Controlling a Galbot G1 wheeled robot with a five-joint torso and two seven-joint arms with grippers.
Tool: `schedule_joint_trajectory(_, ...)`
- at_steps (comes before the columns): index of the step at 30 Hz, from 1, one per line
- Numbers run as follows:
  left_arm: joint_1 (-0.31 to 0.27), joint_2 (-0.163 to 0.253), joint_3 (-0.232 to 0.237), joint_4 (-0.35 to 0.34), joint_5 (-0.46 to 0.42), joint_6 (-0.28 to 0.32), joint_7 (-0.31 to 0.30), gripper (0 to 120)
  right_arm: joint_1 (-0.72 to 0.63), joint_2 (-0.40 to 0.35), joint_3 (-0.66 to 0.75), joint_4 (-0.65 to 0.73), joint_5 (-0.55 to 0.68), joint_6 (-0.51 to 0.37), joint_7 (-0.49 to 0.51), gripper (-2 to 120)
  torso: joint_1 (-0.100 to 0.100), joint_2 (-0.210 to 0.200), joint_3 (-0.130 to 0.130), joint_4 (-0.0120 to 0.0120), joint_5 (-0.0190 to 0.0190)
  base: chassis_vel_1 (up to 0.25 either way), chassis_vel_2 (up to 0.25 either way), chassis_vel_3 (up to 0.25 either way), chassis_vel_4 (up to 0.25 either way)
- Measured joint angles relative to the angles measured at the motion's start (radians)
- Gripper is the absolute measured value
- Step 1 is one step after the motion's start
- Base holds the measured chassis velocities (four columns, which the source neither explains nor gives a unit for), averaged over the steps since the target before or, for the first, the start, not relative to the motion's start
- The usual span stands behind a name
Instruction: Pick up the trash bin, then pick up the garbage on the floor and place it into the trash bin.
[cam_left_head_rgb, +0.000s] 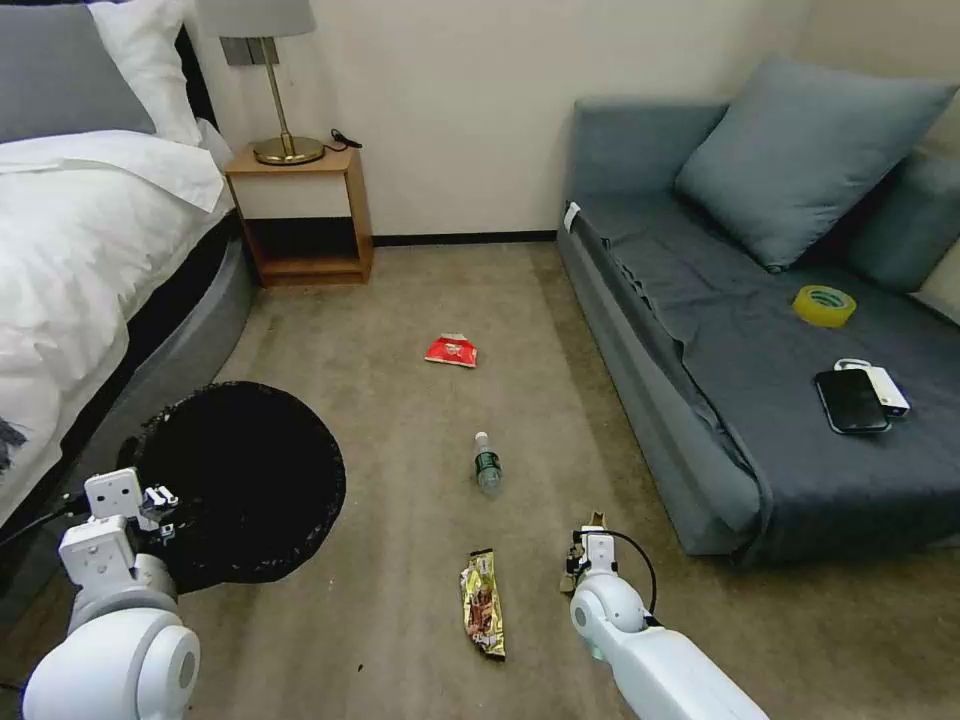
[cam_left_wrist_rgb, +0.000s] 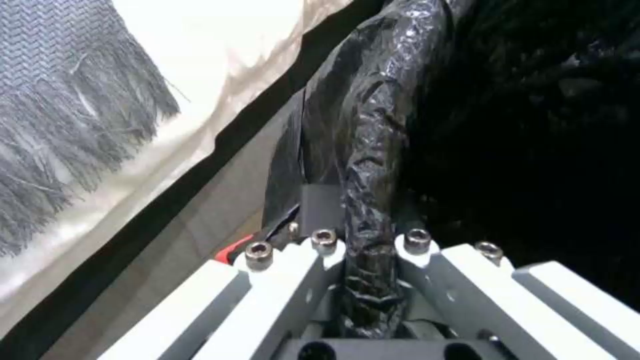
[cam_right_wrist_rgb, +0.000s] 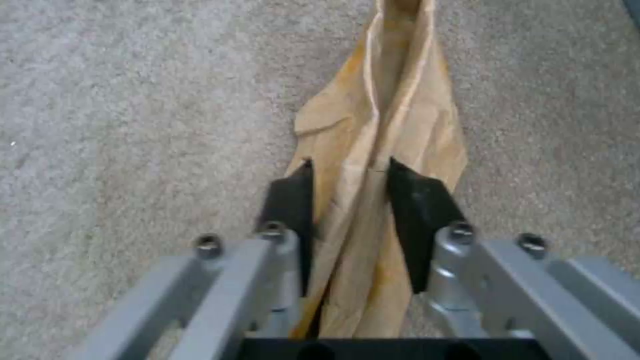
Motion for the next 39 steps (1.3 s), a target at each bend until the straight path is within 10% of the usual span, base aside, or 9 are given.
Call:
schedule_joint_trajectory(7, 0.001, -0.002, 0.003, 0.0, 0.003, -0.001, 0.001, 2, -0.005, -0.013, 0.0, 0.013, -0.004, 0.01, -0.003, 0, 0.0, 0.0, 0.0, 0.0, 0.0001, 0.0, 0.0, 0.0, 0.0)
schedule_joint_trajectory(16, 0.002, 0.0, 0.005, -0.002, 0.002, -0.001, 0.001, 2, -0.031, -0.082, 0.001, 0.132, 0.011, 0.015, -0.003, 0, 0.0, 0.0, 0.0, 0.0, 0.0001, 0.0, 0.0, 0.0, 0.0)
schedule_joint_trajectory(28, 0.011, -0.002, 0.043, -0.004, -0.029, 0.007, -0.001, 2, -0.009, -0.259, -0.054, 0.628, 0.22, 0.067, -0.057, 0, 0.0, 0.0, 0.0, -0.0001, -0.0002, 0.0, 0.0, 0.0, 0.0)
schedule_joint_trajectory(39, 0.014, -0.015, 0.086, 0.019, -0.043, 0.016, -0.005, 2, 0.311, -0.099, -0.365, 0.807, 0.423, 0.139, -0.054, 0, 0.0, 0.0, 0.0, 0.0002, -0.0003, 0.0, 0.0, 0.0, 0.0)
